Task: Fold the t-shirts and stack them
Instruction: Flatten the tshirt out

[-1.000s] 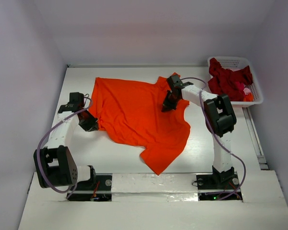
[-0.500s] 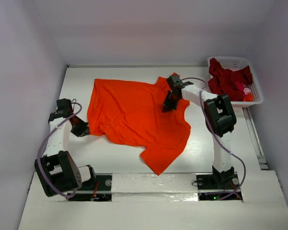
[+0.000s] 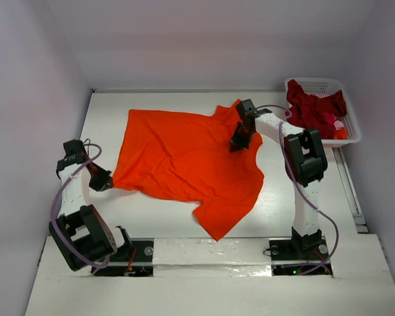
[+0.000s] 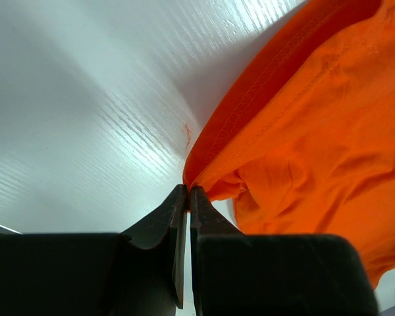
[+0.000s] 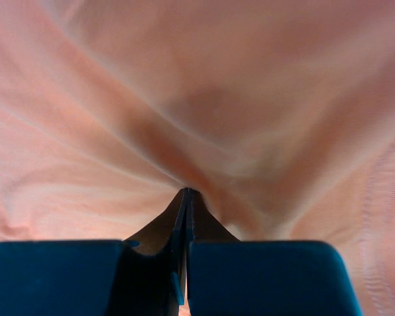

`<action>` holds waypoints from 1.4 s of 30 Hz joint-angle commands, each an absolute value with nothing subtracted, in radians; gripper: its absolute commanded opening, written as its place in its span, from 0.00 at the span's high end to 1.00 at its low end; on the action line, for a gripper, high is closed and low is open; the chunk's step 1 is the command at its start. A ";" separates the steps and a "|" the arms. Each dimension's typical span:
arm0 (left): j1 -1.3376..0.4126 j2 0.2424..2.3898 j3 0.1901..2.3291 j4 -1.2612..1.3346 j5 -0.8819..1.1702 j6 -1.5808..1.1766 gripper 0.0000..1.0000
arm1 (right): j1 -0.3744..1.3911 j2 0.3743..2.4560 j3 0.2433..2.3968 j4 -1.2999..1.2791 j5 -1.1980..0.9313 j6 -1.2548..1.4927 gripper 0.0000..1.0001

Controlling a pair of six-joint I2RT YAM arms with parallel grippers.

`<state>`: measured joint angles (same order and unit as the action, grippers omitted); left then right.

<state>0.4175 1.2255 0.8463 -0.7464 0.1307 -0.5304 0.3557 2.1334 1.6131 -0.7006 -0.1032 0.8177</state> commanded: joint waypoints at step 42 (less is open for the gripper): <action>0.560 1.261 0.799 -0.758 0.169 -0.488 1.00 | 0.256 2.120 1.686 -0.747 -0.060 0.792 1.00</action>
<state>0.5522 1.2644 0.8082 -0.7429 0.1532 -0.5049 0.2733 2.1361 1.6730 -0.7521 -0.0669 0.7845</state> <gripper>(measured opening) 0.010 0.009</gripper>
